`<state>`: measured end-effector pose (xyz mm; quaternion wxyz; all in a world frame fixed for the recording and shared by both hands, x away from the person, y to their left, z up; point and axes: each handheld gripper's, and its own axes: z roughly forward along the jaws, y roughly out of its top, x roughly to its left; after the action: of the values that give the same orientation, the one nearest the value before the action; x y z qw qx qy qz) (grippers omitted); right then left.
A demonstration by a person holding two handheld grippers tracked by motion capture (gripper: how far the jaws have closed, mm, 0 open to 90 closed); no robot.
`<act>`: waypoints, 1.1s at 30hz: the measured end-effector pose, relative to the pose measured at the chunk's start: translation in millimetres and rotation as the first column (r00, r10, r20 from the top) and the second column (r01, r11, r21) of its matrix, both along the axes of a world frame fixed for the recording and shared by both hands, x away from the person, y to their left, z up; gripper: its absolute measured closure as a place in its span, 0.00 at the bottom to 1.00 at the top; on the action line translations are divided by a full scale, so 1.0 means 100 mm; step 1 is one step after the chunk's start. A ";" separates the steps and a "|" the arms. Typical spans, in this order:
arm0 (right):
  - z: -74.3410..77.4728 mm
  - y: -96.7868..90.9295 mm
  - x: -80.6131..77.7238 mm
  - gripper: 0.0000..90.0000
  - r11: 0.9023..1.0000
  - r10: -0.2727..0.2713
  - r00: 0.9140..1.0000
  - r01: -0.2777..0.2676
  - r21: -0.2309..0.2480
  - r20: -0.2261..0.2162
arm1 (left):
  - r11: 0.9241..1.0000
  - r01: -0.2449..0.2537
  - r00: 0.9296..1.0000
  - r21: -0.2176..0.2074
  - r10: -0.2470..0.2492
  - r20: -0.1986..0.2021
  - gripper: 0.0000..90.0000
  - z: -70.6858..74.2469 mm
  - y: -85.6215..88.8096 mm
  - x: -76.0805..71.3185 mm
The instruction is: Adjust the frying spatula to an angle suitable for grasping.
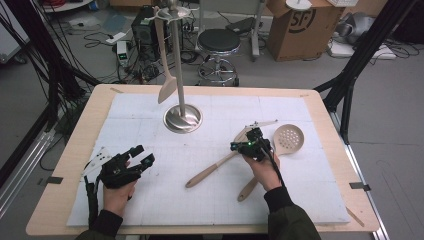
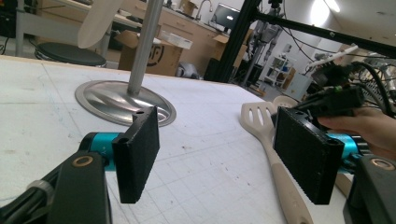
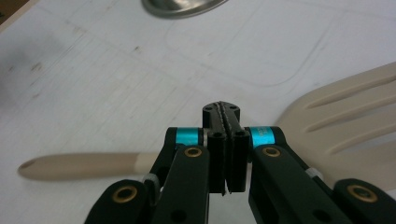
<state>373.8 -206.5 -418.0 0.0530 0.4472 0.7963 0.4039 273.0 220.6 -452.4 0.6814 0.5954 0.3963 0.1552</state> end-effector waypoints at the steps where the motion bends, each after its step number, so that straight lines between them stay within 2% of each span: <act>1: -0.01 -0.03 0.05 0.99 1.000 -0.007 1.000 0.006 -0.012 -0.013 | 1.000 0.002 1.000 -0.001 -0.002 -0.001 0.36 0.00 0.00 0.00; 6: -0.02 -0.20 0.15 0.99 0.997 -0.074 0.997 0.074 -0.001 -0.015 | 1.000 0.006 1.000 0.000 -0.006 -0.002 0.36 -0.01 0.00 -0.01; 10: -0.03 -0.28 0.18 0.99 0.995 -0.104 0.994 0.104 -0.004 -0.019 | 1.000 0.003 1.000 -0.001 -0.003 0.000 0.36 -0.01 0.01 -0.01; 12: -0.03 -0.30 0.18 0.99 0.995 -0.104 0.994 0.104 -0.010 -0.019 | 1.000 0.005 1.000 -0.003 -0.005 -0.001 0.36 0.00 0.01 -0.01; 19: -0.05 -0.37 0.14 0.99 0.990 -0.107 0.994 0.105 -0.095 -0.020 | 1.000 0.013 1.000 0.002 -0.013 -0.002 0.36 -0.01 -0.02 -0.01; 33: -0.14 -0.42 0.10 0.99 0.984 -0.115 0.993 0.111 -0.137 -0.023 | 1.000 0.017 1.000 0.005 -0.017 -0.003 0.36 0.00 -0.05 -0.01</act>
<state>383.5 -248.3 -431.6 0.0940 0.4932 0.7960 0.3382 272.4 216.1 -452.7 0.6805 0.6009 0.3918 0.1495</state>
